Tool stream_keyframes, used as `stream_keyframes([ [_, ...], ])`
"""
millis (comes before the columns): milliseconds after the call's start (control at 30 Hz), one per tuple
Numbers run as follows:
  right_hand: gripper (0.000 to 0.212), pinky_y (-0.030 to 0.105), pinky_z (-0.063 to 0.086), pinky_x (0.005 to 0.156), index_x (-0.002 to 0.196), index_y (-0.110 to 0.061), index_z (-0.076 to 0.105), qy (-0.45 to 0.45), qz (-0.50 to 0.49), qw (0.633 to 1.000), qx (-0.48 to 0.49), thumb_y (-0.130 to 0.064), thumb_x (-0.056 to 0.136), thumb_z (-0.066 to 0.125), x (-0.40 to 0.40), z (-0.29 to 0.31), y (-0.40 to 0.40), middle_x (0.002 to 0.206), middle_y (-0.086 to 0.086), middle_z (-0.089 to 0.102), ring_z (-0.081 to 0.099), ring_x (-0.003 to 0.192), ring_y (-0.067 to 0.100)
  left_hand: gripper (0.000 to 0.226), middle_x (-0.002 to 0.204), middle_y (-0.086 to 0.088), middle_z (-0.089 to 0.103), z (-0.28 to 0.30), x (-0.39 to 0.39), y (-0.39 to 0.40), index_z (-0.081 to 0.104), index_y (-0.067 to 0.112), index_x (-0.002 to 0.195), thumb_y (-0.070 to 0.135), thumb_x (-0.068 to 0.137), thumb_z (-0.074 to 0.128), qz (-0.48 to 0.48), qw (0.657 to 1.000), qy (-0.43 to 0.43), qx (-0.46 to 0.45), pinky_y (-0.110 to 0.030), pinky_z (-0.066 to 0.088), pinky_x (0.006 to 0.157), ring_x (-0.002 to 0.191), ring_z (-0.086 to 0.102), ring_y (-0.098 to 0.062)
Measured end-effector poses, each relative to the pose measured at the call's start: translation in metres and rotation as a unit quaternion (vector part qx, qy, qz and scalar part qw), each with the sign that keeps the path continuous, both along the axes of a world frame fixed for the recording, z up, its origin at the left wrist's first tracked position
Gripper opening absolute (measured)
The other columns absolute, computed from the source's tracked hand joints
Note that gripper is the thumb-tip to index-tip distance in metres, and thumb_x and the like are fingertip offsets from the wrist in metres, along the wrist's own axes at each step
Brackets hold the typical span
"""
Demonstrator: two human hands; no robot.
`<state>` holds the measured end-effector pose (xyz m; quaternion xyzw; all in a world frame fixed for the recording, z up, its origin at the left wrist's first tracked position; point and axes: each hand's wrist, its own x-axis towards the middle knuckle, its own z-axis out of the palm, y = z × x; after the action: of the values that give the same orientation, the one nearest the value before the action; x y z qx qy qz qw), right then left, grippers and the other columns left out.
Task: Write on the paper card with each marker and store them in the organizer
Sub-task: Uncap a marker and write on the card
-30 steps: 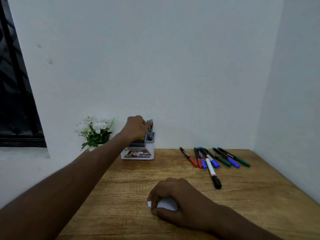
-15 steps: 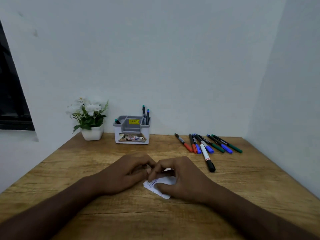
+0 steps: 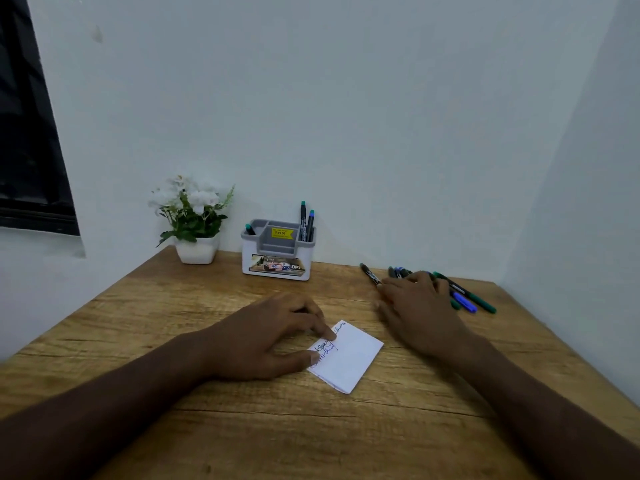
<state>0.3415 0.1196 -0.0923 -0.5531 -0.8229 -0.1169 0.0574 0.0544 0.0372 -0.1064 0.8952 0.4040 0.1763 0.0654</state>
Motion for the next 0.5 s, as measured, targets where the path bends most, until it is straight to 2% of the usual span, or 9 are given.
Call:
stream_keyframes([
  [100, 0.031, 0.059, 0.03, 0.117, 0.112, -0.032, 0.069, 0.011, 0.008, 1.0, 0.021, -0.049, 0.106, 0.043, -0.004, 0.001, -0.004, 0.117, -0.008, 0.069, 0.049, 0.131, 0.022, 0.037, 0.143, 0.029, 0.049, 0.001, 0.001, -0.002, 0.061, 0.045, 0.14, 0.051, 0.103, 0.06, -0.004, 1.0, 0.001, 0.011, -0.032, 0.047, 0.108, 0.135, 0.045, 0.002],
  [167, 0.024, 0.054, 0.034, 0.114, 0.103, -0.031, 0.074, 0.065, 0.015, 0.996, 0.063, -0.046, 0.103, 0.055, -0.005, 0.003, -0.007, 0.103, -0.007, 0.07, 0.052, 0.123, 0.02, 0.038, 0.143, 0.029, 0.051, 0.002, 0.001, -0.002, 0.062, 0.042, 0.141, 0.049, 0.104, 0.06, -0.007, 1.0, 0.003, 0.013, -0.032, 0.046, 0.109, 0.135, 0.046, 0.003],
  [233, 0.02, 0.049, 0.037, 0.109, 0.111, -0.032, 0.074, 0.081, 0.017, 0.993, 0.086, -0.043, 0.101, 0.06, -0.006, 0.004, -0.01, 0.111, -0.007, 0.071, 0.052, 0.124, 0.022, 0.038, 0.143, 0.027, 0.053, 0.002, 0.001, -0.002, 0.063, 0.039, 0.141, 0.048, 0.104, 0.06, -0.011, 1.0, 0.004, 0.012, -0.032, 0.046, 0.109, 0.134, 0.047, 0.004],
  [300, 0.027, 0.049, 0.037, 0.107, 0.123, -0.032, 0.071, 0.043, 0.006, 0.995, 0.085, -0.042, 0.102, 0.058, -0.008, 0.002, -0.011, 0.129, -0.006, 0.068, 0.05, 0.13, 0.026, 0.039, 0.144, 0.024, 0.056, 0.003, 0.001, -0.001, 0.064, 0.036, 0.142, 0.047, 0.104, 0.06, -0.016, 1.0, -0.004, 0.009, -0.033, 0.047, 0.109, 0.135, 0.049, 0.004],
  [333, 0.027, 0.049, 0.038, 0.107, 0.124, -0.031, 0.071, 0.027, -0.002, 0.997, 0.078, -0.042, 0.103, 0.056, -0.008, 0.001, -0.012, 0.131, -0.005, 0.068, 0.051, 0.13, 0.027, 0.04, 0.145, 0.023, 0.057, 0.002, 0.001, -0.001, 0.064, 0.035, 0.142, 0.047, 0.104, 0.061, -0.019, 1.0, -0.011, 0.011, -0.033, 0.048, 0.109, 0.136, 0.049, 0.003],
  [433, 0.025, 0.045, 0.047, 0.102, 0.119, -0.029, 0.074, 0.04, 0.004, 0.997, 0.061, -0.036, 0.105, 0.055, -0.009, 0.0, -0.013, 0.114, -0.001, 0.073, 0.059, 0.119, 0.026, 0.038, 0.144, 0.022, 0.059, 0.001, 0.0, -0.001, 0.065, 0.033, 0.141, 0.043, 0.104, 0.063, -0.023, 0.999, -0.018, 0.018, -0.035, 0.049, 0.108, 0.135, 0.052, 0.002],
  [500, 0.025, 0.039, 0.055, 0.091, 0.123, -0.028, 0.073, 0.076, 0.027, 0.995, 0.057, -0.027, 0.104, 0.057, -0.009, 0.0, -0.014, 0.109, -0.001, 0.074, 0.063, 0.111, 0.021, 0.037, 0.141, 0.022, 0.061, 0.001, 0.0, -0.002, 0.065, 0.033, 0.14, 0.039, 0.104, 0.065, -0.025, 0.999, -0.02, 0.025, -0.035, 0.05, 0.106, 0.132, 0.055, 0.002],
])
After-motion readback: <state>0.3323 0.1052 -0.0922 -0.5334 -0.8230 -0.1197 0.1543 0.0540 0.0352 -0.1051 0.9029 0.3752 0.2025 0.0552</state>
